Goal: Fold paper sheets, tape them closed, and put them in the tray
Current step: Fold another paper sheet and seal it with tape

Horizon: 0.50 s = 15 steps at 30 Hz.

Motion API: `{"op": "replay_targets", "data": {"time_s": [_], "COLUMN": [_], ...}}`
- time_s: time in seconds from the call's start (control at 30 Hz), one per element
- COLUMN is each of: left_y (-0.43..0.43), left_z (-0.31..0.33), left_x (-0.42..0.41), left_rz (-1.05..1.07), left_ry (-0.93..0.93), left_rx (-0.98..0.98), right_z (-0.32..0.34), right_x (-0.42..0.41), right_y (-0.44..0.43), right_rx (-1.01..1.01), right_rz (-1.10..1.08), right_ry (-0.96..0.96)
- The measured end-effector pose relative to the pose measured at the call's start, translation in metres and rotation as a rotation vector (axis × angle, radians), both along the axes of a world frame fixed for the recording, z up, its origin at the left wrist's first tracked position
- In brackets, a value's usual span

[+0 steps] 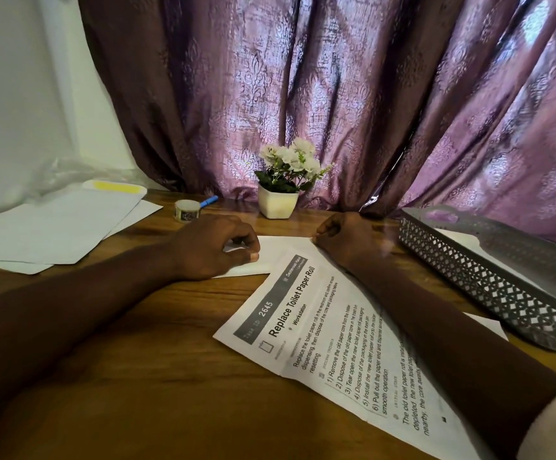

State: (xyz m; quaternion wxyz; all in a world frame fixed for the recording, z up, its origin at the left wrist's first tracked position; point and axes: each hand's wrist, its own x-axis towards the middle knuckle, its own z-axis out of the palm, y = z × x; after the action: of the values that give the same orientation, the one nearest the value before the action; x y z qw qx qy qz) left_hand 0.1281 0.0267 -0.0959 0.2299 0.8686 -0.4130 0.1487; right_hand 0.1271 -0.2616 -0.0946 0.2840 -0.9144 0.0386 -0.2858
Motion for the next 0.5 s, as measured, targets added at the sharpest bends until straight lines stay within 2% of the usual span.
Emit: {"op": "replay_targets", "data": {"time_s": [0.3, 0.43, 0.5], "left_y": [-0.0002, -0.0002, -0.0002], "left_z": [-0.001, -0.0013, -0.001], "left_x": [0.001, 0.001, 0.0004], "left_rz": [0.006, 0.0, -0.003], "left_ry": [-0.005, -0.007, -0.004], "left_rx": [-0.006, -0.006, -0.009], "right_z": [-0.0004, -0.0015, 0.0004], "right_x": [0.002, 0.0028, 0.0044], "right_y": [0.0025, -0.0024, -0.0039], "right_rx": [0.019, 0.175, 0.174], "right_rz": [-0.063, -0.081, -0.112], "right_ry": [0.044, 0.089, 0.13]}}
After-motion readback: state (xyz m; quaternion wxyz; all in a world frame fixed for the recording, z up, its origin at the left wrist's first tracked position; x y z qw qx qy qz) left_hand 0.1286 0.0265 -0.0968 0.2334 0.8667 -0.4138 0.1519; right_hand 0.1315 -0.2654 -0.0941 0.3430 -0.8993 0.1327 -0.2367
